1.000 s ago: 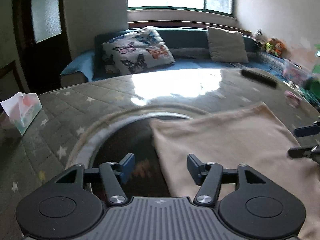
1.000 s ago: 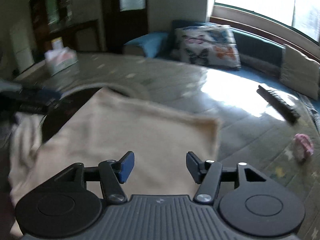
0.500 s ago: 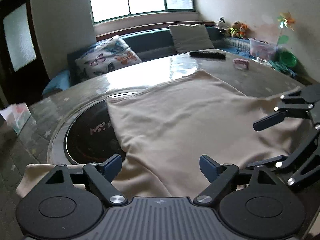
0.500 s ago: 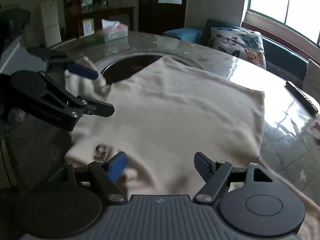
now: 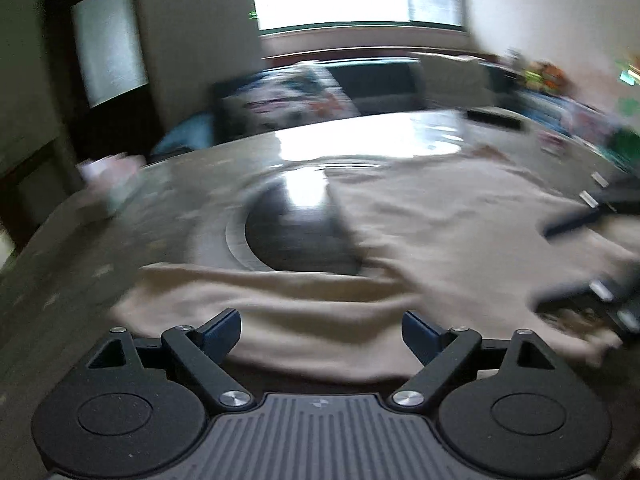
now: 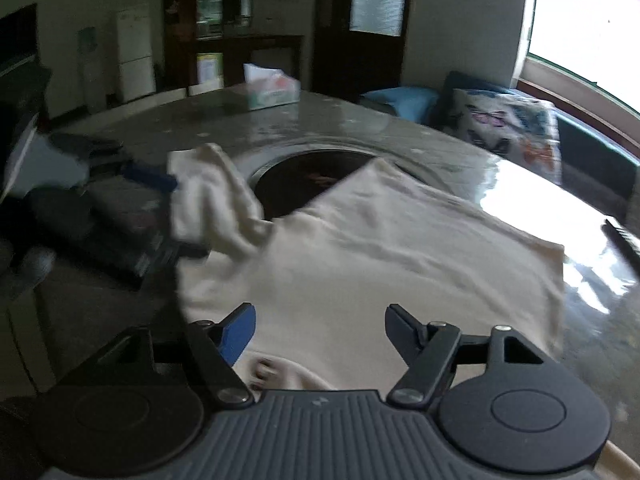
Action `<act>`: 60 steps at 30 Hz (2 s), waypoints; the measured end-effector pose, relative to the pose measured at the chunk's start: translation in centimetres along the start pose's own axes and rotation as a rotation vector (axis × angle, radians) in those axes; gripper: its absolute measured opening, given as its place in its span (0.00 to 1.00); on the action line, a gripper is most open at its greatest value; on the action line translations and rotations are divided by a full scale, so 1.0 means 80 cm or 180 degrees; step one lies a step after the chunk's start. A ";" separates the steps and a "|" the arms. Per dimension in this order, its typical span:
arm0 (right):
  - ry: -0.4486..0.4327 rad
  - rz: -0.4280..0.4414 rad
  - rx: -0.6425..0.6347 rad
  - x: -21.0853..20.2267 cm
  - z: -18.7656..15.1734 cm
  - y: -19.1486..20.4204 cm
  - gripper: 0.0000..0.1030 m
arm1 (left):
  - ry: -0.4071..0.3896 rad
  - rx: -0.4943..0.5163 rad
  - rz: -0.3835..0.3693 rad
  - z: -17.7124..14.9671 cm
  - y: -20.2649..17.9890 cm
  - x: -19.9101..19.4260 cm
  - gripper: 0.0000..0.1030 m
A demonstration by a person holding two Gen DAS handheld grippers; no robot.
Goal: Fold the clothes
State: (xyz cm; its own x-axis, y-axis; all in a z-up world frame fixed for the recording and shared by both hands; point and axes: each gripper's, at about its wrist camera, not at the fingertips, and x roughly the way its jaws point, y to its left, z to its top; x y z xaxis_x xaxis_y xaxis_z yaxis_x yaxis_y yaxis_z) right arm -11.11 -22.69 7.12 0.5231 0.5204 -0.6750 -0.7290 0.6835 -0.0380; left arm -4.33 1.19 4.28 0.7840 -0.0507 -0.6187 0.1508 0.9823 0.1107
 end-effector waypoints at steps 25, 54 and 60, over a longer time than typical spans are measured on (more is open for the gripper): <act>0.0168 0.0588 -0.0667 0.052 0.016 0.086 0.08 | 0.0092 -0.1177 0.0586 0.005 0.163 0.054 0.04; 0.0088 0.0876 -0.0520 0.049 0.014 0.087 0.29 | 0.0041 -0.0803 0.0572 0.013 0.111 -0.007 0.24; -0.0019 0.0742 -0.0358 0.025 0.011 0.067 0.36 | 0.0077 -0.0483 -0.0231 0.029 0.027 0.003 0.24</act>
State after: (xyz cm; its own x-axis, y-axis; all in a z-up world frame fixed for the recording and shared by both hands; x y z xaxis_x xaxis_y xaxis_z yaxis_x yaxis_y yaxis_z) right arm -13.58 -17.50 6.23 0.3375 0.6604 -0.6708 -0.8745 0.4836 0.0362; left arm -2.42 2.87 6.15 0.7593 -0.1200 -0.6396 0.1126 0.9923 -0.0526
